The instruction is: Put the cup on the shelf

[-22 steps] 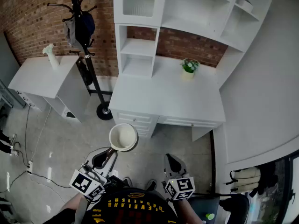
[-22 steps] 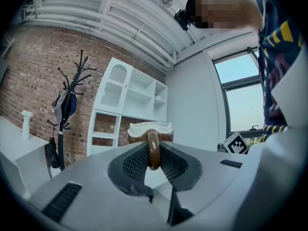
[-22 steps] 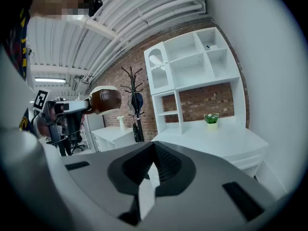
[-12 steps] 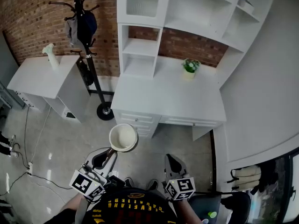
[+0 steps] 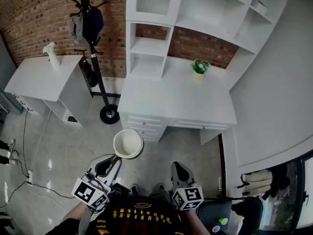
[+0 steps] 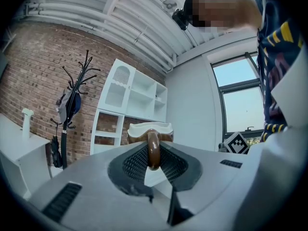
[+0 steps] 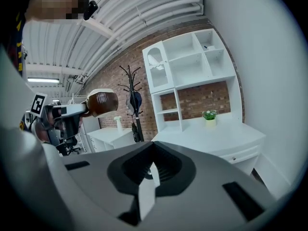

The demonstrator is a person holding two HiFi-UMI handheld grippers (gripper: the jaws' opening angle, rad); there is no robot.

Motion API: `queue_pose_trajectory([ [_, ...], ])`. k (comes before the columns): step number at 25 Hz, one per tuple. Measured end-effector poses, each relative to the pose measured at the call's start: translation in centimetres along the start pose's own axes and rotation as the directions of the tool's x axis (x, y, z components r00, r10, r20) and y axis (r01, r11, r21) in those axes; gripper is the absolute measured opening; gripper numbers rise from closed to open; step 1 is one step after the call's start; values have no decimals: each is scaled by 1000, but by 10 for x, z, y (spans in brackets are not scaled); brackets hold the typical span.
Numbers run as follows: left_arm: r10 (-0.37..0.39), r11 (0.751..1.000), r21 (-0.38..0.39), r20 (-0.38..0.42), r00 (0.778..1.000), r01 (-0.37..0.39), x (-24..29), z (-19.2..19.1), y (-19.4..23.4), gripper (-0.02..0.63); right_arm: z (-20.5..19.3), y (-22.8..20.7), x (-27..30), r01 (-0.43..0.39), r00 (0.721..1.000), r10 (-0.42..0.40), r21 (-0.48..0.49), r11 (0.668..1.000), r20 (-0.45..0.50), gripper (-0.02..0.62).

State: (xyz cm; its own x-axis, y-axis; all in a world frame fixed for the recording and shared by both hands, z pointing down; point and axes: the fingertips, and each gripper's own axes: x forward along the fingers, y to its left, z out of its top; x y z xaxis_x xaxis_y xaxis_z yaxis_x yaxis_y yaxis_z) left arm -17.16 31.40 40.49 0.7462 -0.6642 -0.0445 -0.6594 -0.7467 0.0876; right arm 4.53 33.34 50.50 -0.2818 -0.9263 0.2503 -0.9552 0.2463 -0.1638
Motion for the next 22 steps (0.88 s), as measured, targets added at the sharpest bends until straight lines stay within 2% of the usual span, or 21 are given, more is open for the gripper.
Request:
queue_pose_trajectory([
  [7, 8, 1000, -24, -23, 1000, -8, 3, -6, 8, 48, -1, -2, 4, 10, 1000, -10, 3, 1000, -15, 5],
  [14, 19, 999, -24, -51, 999, -21, 22, -17, 12, 48, -10, -13, 24, -17, 999, 18, 26, 1000, -37, 5],
  [22, 57, 998, -19, -36, 998, -58, 67, -11, 28, 48, 11, -47, 60, -49, 999, 49, 29, 998, -22, 5],
])
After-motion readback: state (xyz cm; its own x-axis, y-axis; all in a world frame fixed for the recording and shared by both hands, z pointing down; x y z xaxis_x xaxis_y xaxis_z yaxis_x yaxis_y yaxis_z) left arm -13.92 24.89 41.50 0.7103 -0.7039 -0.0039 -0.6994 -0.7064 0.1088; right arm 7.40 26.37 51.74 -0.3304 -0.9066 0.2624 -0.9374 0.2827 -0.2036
